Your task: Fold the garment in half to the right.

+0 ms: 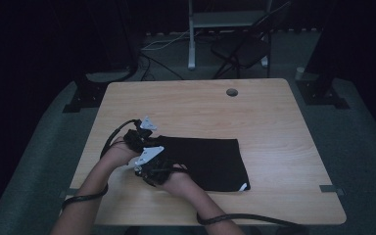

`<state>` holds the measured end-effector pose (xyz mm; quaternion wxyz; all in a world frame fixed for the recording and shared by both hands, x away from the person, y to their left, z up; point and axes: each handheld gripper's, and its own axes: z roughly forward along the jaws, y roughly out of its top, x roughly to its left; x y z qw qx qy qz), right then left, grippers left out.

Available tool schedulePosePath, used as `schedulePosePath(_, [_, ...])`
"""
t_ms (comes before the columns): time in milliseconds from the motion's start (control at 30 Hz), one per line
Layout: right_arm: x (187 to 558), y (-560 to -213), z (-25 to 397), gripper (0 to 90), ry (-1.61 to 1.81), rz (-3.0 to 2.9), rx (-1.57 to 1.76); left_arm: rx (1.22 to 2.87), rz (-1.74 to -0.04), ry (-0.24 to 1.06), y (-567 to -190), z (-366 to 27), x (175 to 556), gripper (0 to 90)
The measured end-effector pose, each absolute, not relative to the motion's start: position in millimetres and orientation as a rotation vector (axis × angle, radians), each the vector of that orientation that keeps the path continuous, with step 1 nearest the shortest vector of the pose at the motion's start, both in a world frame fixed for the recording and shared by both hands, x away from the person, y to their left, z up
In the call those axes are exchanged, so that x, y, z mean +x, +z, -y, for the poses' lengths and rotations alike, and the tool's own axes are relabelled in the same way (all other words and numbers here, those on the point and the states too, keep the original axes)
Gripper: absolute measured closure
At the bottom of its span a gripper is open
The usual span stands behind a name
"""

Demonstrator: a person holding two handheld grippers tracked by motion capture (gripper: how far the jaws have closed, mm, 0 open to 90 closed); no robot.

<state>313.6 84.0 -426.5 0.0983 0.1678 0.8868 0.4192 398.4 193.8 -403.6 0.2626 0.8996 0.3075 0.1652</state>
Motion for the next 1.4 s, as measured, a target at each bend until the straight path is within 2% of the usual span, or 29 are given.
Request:
schedulePosePath(467, [323,-417,-54,79.9,1.351,-2.619,0.045,2.444,-0.790,0.429,-398,-176,396,78.4])
schedulePosePath(667, [326,-412,-49,79.5,1.376,-2.613,0.053,2.454,-0.849,0.434,-393,-170,397,78.3])
schedulePosePath(967, [310,-395,-29,77.8,1.329,-2.566,0.029,2.469,-0.816,0.464,-372,-146,388,78.3])
schedulePosePath(1400, [298,-385,47,77.9,1.383,-2.501,0.099,2.534,-0.764,0.458,-366,-83,387,78.3])
